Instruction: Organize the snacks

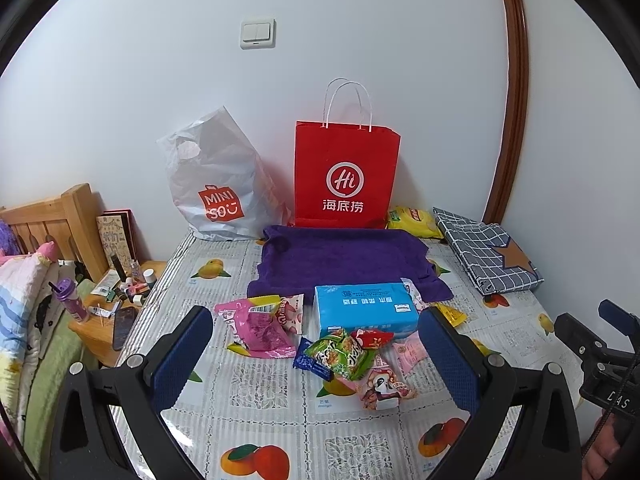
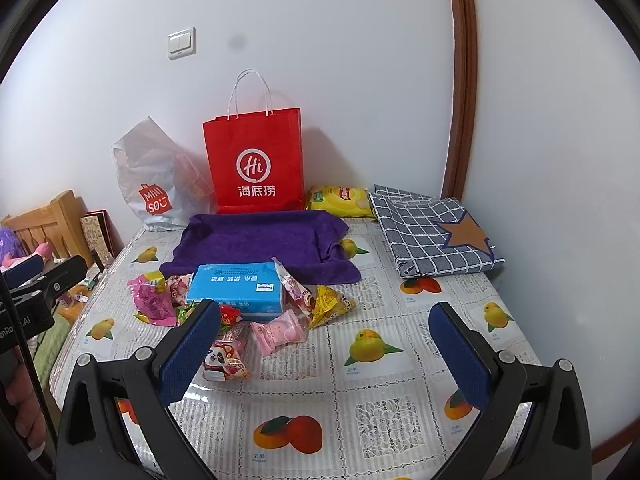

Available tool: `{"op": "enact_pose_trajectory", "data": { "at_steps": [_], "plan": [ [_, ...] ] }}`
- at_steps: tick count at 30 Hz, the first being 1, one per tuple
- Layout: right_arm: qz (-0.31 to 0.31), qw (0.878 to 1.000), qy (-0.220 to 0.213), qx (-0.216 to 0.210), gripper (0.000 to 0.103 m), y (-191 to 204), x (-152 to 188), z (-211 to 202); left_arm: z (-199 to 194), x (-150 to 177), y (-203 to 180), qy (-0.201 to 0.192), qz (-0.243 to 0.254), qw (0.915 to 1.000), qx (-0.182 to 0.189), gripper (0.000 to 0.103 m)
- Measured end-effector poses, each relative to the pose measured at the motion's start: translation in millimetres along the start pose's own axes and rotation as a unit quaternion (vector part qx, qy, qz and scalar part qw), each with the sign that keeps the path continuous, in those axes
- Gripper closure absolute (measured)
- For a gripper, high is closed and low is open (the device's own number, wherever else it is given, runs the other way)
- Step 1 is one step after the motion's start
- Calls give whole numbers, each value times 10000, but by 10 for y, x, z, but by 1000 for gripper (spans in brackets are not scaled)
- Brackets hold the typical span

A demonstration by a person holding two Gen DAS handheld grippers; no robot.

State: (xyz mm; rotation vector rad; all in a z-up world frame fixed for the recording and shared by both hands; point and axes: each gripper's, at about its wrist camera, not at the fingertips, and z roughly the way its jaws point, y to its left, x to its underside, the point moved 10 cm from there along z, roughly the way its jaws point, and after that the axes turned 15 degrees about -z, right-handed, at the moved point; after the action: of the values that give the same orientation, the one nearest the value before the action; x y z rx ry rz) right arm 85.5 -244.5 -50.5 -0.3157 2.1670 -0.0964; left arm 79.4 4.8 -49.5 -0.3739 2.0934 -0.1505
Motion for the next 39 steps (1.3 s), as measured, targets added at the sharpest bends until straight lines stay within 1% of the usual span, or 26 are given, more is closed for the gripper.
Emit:
{"op": "enact_pose_trajectory", "data": {
  "at_steps": [13,39],
  "plan": [
    [8,10000,-52,-5,1,32,-9,-48,-52,-14,-4,-71,65,9999,-69,0],
    [-21,10000,-68,36,1,28,-15,-53,-41,14,-5,-1,2,10000,-63,0]
  ]
}}
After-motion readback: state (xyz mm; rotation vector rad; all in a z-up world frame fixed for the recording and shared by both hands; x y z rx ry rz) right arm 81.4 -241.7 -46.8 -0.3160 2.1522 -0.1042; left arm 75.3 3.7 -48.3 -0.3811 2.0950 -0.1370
